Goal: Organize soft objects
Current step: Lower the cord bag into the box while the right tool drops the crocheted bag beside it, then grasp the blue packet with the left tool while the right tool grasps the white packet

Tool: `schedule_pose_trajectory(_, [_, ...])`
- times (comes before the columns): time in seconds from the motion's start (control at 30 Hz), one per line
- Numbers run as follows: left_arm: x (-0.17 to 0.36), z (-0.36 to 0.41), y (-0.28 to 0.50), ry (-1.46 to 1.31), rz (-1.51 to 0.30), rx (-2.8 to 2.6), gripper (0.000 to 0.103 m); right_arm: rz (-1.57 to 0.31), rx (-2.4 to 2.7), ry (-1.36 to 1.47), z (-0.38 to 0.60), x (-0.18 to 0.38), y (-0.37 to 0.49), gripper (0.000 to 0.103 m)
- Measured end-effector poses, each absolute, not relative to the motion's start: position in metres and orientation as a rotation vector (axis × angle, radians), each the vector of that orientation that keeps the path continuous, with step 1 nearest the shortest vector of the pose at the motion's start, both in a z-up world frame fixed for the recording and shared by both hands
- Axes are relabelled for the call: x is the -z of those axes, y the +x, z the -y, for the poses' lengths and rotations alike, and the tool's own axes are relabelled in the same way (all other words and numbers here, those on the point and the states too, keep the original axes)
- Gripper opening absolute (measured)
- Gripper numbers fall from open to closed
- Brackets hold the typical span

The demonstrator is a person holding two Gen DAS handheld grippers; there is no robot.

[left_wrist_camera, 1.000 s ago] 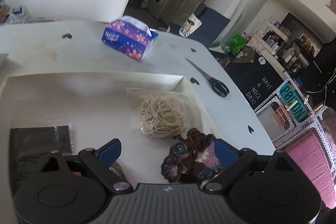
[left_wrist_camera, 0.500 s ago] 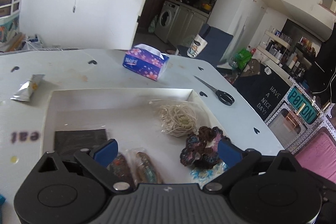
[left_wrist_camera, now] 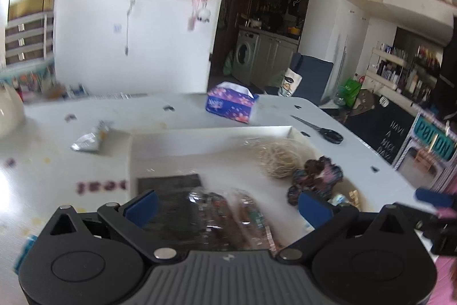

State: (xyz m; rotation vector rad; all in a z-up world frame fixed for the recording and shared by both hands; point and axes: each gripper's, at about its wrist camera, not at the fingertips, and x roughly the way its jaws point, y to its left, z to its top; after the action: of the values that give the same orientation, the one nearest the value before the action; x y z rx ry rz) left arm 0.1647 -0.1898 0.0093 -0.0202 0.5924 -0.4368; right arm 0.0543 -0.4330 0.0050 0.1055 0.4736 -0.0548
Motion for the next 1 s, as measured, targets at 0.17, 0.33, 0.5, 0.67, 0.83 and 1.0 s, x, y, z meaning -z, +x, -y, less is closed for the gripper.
schedule_pose_trajectory(0.17, [-0.006, 0.179, 0.144, 0.044, -0.539, 0.440, 0.103, -0.462, 0.080, 0.074, 0.423, -0.001, 0.049, 0.103])
schedule_pose_trajectory(0.33, [-0.005, 0.167, 0.129, 0.049, -0.519, 0.459, 0.103, -0.457, 0.101, 0.075, 0.415, 0.006, 0.046, 0.103])
schedule_pose_trajectory(0.5, [0.000, 0.152, 0.119, 0.030, -0.509, 0.436, 0.103, -0.445, 0.094, 0.077, 0.407, 0.011, 0.042, 0.103])
schedule_pose_trajectory(0.67, [0.008, 0.132, 0.111, 0.020, -0.506, 0.414, 0.103, -0.435, 0.108, 0.096, 0.400, 0.019, 0.039, 0.103])
schedule_pose_trajectory(0.83, [0.015, 0.107, 0.105, 0.035, -0.496, 0.373, 0.103, -0.442, 0.088, 0.116, 0.394, 0.025, 0.038, 0.103])
schedule_pose_trajectory(1.0, [0.023, 0.076, 0.110, 0.050, -0.518, 0.343, 0.103, -0.432, 0.069, 0.125, 0.389, 0.025, 0.038, 0.103])
